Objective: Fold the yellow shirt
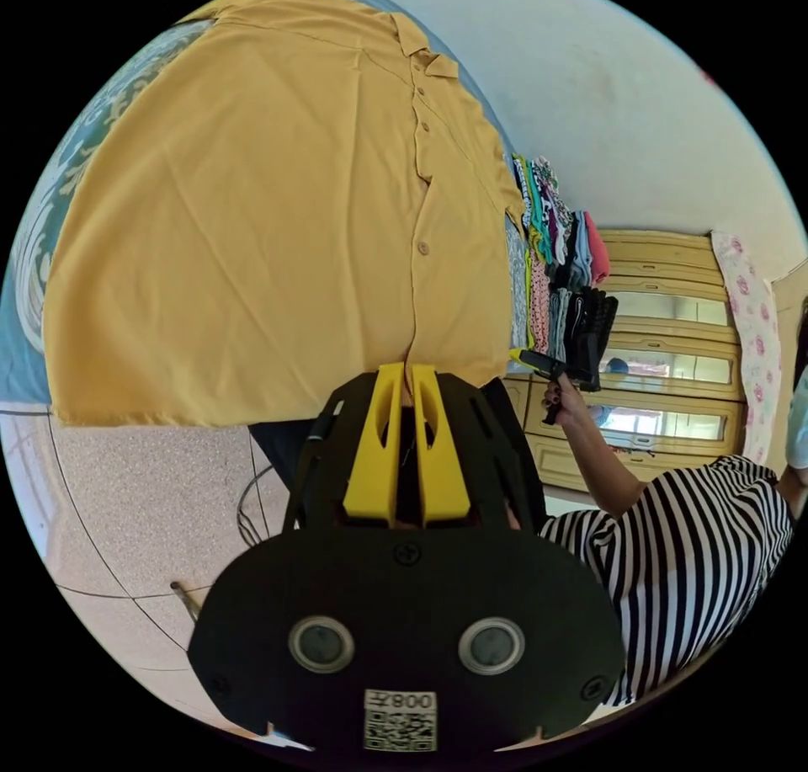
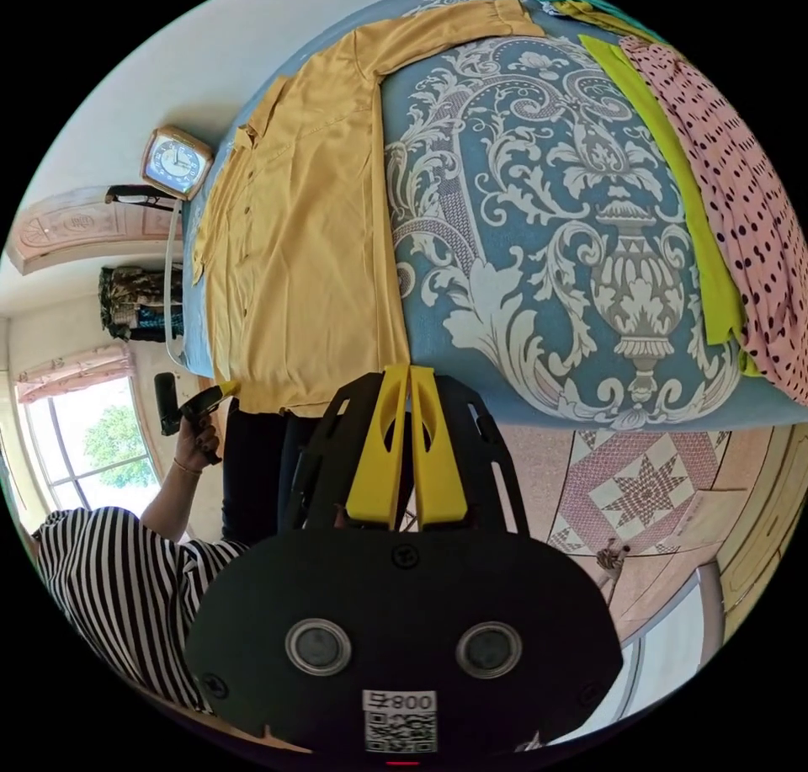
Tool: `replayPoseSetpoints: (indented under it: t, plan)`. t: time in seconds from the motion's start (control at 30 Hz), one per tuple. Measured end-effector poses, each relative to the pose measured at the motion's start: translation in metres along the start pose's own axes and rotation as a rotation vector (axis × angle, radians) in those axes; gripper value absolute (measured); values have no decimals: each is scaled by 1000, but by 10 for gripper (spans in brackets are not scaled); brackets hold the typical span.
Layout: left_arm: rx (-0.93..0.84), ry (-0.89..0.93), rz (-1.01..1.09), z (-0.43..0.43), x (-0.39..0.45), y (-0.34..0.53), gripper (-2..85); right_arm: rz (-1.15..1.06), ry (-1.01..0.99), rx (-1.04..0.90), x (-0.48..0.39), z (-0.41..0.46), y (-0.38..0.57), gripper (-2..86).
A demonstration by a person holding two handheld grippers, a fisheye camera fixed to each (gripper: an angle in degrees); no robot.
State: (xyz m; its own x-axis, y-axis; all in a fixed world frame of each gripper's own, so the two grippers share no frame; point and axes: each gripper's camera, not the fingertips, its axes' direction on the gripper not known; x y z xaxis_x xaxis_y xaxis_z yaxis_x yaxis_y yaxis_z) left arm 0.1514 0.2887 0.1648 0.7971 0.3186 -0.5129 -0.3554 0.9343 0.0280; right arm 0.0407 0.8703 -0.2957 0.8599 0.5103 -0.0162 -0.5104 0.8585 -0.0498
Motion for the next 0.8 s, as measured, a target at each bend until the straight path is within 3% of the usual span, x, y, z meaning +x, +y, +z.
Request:
replayPoseSetpoints:
  t: [0.23, 0.47, 0.67, 0.8]
  plan:
    - [52, 50, 33, 6, 24, -32, 17, 46, -88, 15, 23, -27, 5, 0]
    - [105, 82, 167, 38, 72, -118, 20, 93, -139, 78, 44, -61, 6, 1]
    - [10, -123, 222, 87, 103, -200, 12, 73, -161, 153, 46, -87, -11, 2]
    - [19, -23, 218, 94, 114, -218, 9, 19, -147, 241, 42, -107, -42, 7]
